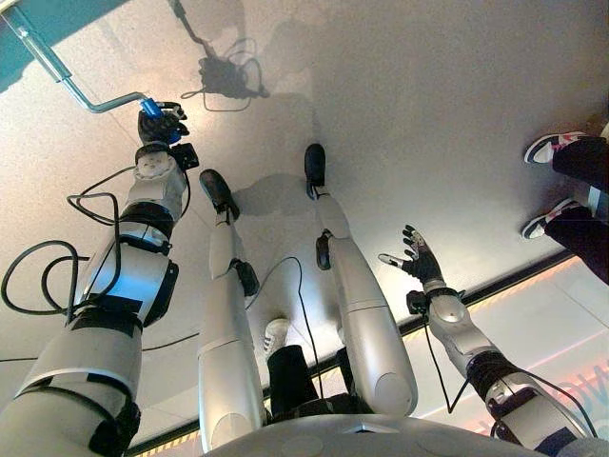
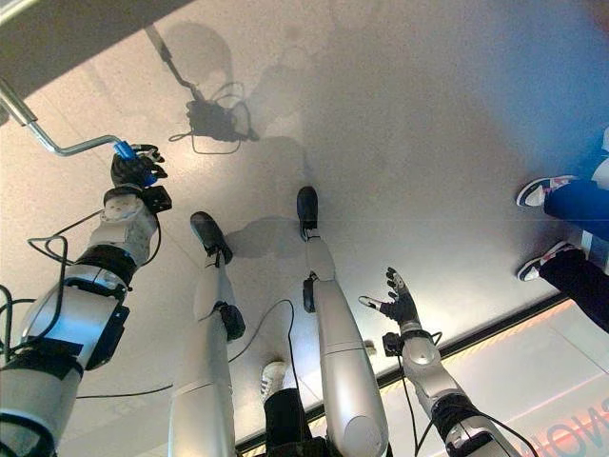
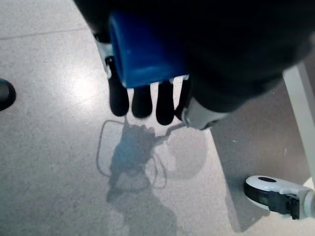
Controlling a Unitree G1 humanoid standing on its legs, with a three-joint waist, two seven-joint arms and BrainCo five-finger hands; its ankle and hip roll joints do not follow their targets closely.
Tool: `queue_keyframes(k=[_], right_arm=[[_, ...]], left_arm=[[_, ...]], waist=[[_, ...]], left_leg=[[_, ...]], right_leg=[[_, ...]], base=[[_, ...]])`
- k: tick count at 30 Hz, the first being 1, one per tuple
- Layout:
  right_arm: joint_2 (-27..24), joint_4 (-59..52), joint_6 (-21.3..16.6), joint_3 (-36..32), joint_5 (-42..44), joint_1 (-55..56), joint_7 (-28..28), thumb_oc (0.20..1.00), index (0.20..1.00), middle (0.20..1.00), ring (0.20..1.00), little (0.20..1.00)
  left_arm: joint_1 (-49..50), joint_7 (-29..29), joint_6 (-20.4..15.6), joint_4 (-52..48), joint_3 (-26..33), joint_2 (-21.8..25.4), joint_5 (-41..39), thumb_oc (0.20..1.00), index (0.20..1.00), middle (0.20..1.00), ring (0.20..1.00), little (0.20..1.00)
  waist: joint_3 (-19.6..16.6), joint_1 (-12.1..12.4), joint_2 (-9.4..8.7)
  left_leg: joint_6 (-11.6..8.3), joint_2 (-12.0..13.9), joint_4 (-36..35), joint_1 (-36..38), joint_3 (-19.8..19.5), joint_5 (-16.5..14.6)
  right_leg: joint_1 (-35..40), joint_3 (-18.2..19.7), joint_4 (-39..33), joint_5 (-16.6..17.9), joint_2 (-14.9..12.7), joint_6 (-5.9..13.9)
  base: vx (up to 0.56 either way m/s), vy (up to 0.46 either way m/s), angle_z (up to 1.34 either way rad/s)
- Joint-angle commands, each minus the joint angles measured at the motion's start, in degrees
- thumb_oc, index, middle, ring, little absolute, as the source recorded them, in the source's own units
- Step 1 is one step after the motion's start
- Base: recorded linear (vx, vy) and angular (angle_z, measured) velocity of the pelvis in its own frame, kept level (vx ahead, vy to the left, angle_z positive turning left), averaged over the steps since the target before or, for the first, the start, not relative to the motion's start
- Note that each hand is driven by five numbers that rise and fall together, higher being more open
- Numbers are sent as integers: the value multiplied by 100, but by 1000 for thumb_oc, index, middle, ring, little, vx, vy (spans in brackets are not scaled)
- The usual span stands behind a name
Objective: Raise the hospital bed
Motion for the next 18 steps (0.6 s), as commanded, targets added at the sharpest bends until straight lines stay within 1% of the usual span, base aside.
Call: queue_keyframes(k=[1,11,18], right_arm=[[-249,-144,-123,38,82,526,-55,1000,1000,1000,1000,1000],[-244,-107,-116,74,122,559,-43,1000,1000,1000,1000,1000],[-271,25,-83,160,96,492,-8,1000,1000,1000,1000,1000]], left_arm=[[-433,-24,-184,-94,-56,42,65,200,200,200,200,200],[-495,19,-183,-121,-201,10,265,200,200,200,200,200],[-552,-26,-232,-197,-383,-73,474,200,200,200,200,200]], waist=[[-2,64,-241],[-2,84,-164],[-2,40,-94]], left_leg=[[-41,23,-21,157,-192,152],[-40,-2,-35,173,-186,160],[-49,-12,-25,298,-66,149]], right_leg=[[138,75,-274,483,-29,581],[119,83,-226,471,-26,574],[158,195,-181,480,2,561]], base=[[0,0,0],[0,0,0],[-5,11,-1]])
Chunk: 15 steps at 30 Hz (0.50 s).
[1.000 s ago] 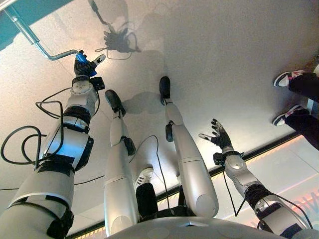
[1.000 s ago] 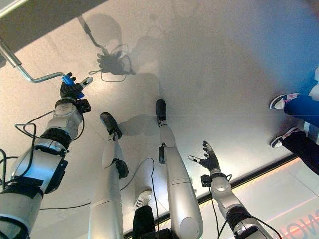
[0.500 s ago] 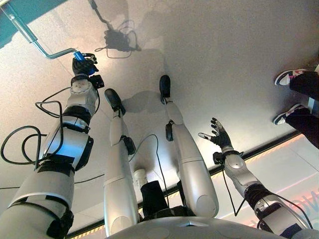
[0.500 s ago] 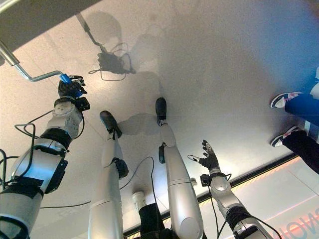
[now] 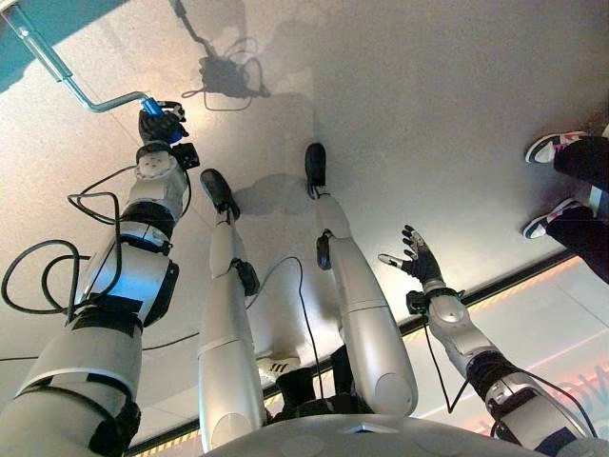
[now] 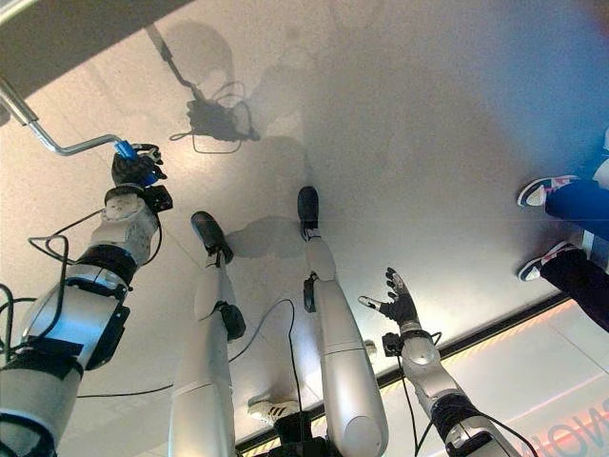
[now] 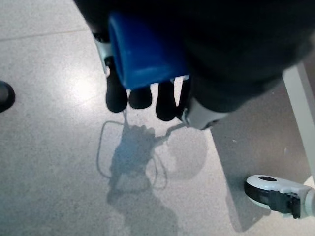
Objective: Raise the hospital bed
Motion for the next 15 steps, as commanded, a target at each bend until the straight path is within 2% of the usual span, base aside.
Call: queue_keyframes(k=[1,7,8,9,10,11,12,13,15], right_arm=[[-281,37,-75,104,84,500,-8,1000,1000,1000,1000,1000],[-287,119,-53,122,35,502,20,1000,1000,1000,1000,1000],[-276,173,-36,134,23,509,38,1000,1000,1000,1000,1000],[-267,226,-27,132,13,507,51,1000,1000,1000,1000,1000],[-258,260,-12,136,-4,512,49,1000,1000,1000,1000,1000],[-261,291,-10,129,-15,516,52,1000,1000,1000,1000,1000],[-255,342,6,119,-28,515,62,1000,1000,1000,1000,1000],[-264,383,15,108,-33,511,72,1000,1000,1000,1000,1000],[-256,468,34,89,-24,517,98,1000,1000,1000,1000,1000]], left_arm=[[-549,-98,-238,-197,-255,-59,480,200,200,200,200,200],[-586,-156,-270,-288,-343,-187,557,200,200,200,200,200],[-593,-169,-285,-320,-369,-244,584,200,200,200,200,200],[-604,-191,-301,-368,-393,-289,592,200,200,200,200,200],[-596,-208,-310,-411,-430,-316,619,200,200,200,200,200],[-580,-210,-329,-466,-428,-351,615,200,200,200,200,200],[-557,-232,-336,-507,-438,-385,618,200,200,200,200,200],[-534,-243,-349,-578,-463,-430,632,200,200,200,200,200],[-504,-270,-365,-650,-504,-483,625,200,200,200,200,200]], waist=[[-1,17,-79],[-1,-32,-12],[-1,-40,27],[-1,-61,15],[-1,-49,65],[-1,-74,50],[-1,-64,100],[-1,-87,110],[-1,-94,160]], left_leg=[[-50,22,-27,290,-73,142],[-56,47,-8,473,71,106],[-103,67,-33,677,15,-75],[-67,66,-2,628,131,80],[-107,76,-33,800,56,-98],[-70,75,13,717,171,59],[-109,78,-2,897,93,-119],[-76,77,40,828,190,42],[-79,79,46,945,192,37]], right_leg=[[182,131,-175,453,19,545],[252,256,-95,440,79,529],[412,303,-57,263,109,573],[347,295,-54,427,113,518],[493,331,-27,249,138,566],[418,328,-24,426,138,511],[585,359,-2,239,162,554],[521,352,-9,408,155,498],[628,352,-10,394,150,487]], base=[[-18,38,-8],[-4,27,-13],[-11,-5,-14],[57,33,-11],[-81,-23,-12],[60,36,-8],[-89,-33,-8],[-11,-2,-5],[-53,-28,-6]])
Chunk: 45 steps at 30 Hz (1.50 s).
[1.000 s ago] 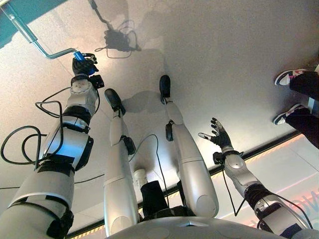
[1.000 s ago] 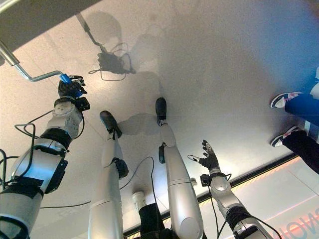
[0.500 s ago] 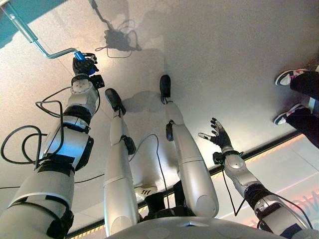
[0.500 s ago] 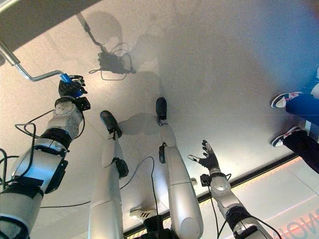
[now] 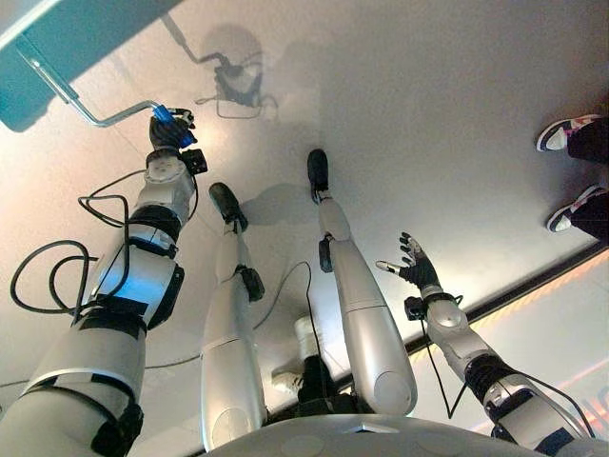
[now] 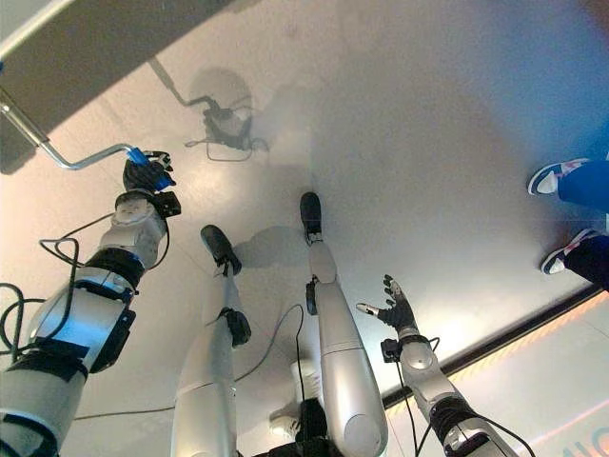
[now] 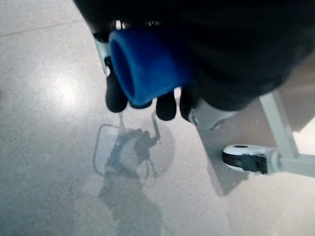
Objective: Raise the hospital bed
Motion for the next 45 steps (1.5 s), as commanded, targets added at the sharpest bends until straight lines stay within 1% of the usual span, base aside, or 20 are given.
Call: queue_keyframes(k=[1,7,12,21,30,37,41,45], right_arm=[[-318,93,34,-34,-19,476,25,1000,1000,1000,1000,1000],[-300,302,103,-84,-86,484,51,1000,1000,1000,1000,1000],[-263,481,130,-116,-71,490,75,1000,1000,1000,1000,1000],[-182,745,203,-256,37,487,111,1000,1000,1000,1000,1000],[-184,896,279,-393,-19,502,105,1000,1000,1000,1000,1000],[-185,945,306,-478,-74,578,108,1000,1000,1000,1000,1000],[-202,946,316,-519,-97,596,89,1000,1000,1000,1000,1000],[-202,1023,342,-596,-114,638,108,1000,1000,1000,1000,1000]], left_arm=[[-638,-320,-412,-627,-416,-299,653,200,200,200,200,200],[-543,-320,-449,-915,-513,-415,696,200,200,200,200,200],[-371,-333,-513,-1326,-609,-415,654,200,200,200,200,200],[46,-327,-608,-2026,-648,-162,521,200,200,200,200,200],[542,-346,-670,-2547,-515,244,374,200,200,200,200,200],[1089,-364,-743,-3079,-296,633,261,200,200,200,200,200],[1345,-371,-782,-3293,-178,756,147,200,200,200,200,200],[1779,-409,-813,-3692,28,1144,56,200,200,200,200,200]], waist=[[14,-122,189],[14,-85,368],[14,10,455],[14,207,526],[14,420,496],[14,608,452],[14,677,439],[14,838,414]], left_leg=[[-72,111,65,360,-186,12],[-56,61,80,673,-216,-13],[-48,26,91,865,-292,-14],[-15,-25,134,1089,-452,-18],[20,-56,104,1113,-640,24],[42,-89,91,1087,-798,49],[56,-116,131,1063,-882,45],[79,-171,177,1000,-992,33]], right_leg=[[312,36,66,146,93,467],[628,5,104,80,83,432],[865,-47,118,39,49,431],[1157,-220,217,-44,-36,426],[1317,-415,269,-131,-160,433],[1422,-608,283,-181,-274,447],[1467,-682,319,-209,-326,449],[1598,-853,277,-250,-427,459]], base=[[-16,-14,-6],[0,1,-2],[-5,-11,2],[1,-10,11],[11,7,12],[17,8,10],[14,5,20],[8,21,17]])
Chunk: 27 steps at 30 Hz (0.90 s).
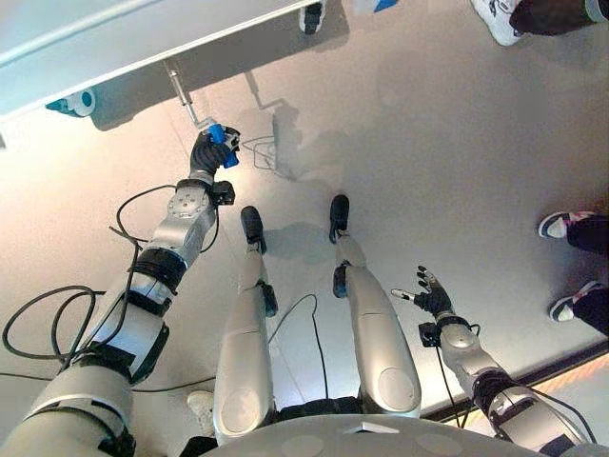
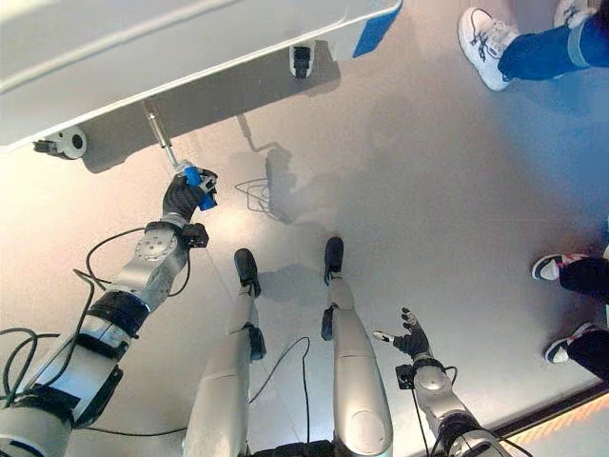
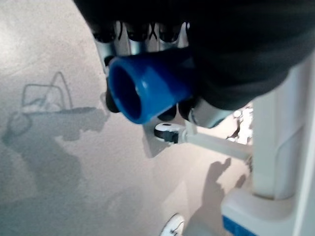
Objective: Raise the hospital bed
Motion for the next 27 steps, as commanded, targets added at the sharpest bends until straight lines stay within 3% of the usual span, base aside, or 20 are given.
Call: queue_keyframes(k=[1,15,22,27], right_arm=[[-237,14,99,-251,-103,500,-31,1000,1000,1000,1000,1000],[-220,98,105,-325,-86,513,2,1000,1000,1000,1000,1000],[-225,31,78,-248,-41,444,-4,1000,1000,1000,1000,1000],[-236,-30,33,-123,15,380,-41,1000,1000,1000,1000,1000]], left_arm=[[-132,24,-649,-414,541,621,51,200,200,200,200,200],[504,52,-691,-495,1082,1108,-98,200,200,200,200,200],[434,92,-551,303,1168,1205,-2,200,200,200,200,200],[29,151,-346,1398,1047,1180,295,200,200,200,200,200]], waist=[[-22,65,142],[-22,303,47],[-22,340,-81],[-22,290,-210]], left_leg=[[30,-100,481,-18,-3,-262],[77,-181,603,-172,-205,-304],[85,-187,666,-394,-264,-313],[94,-174,678,-645,-269,-304]], right_leg=[[31,55,530,-179,-195,439],[184,-184,541,-255,-312,464],[120,-269,499,-248,-336,481],[-71,-256,460,-226,-314,496]], base=[[10,17,17],[6,13,14],[10,18,5],[16,26,4]])
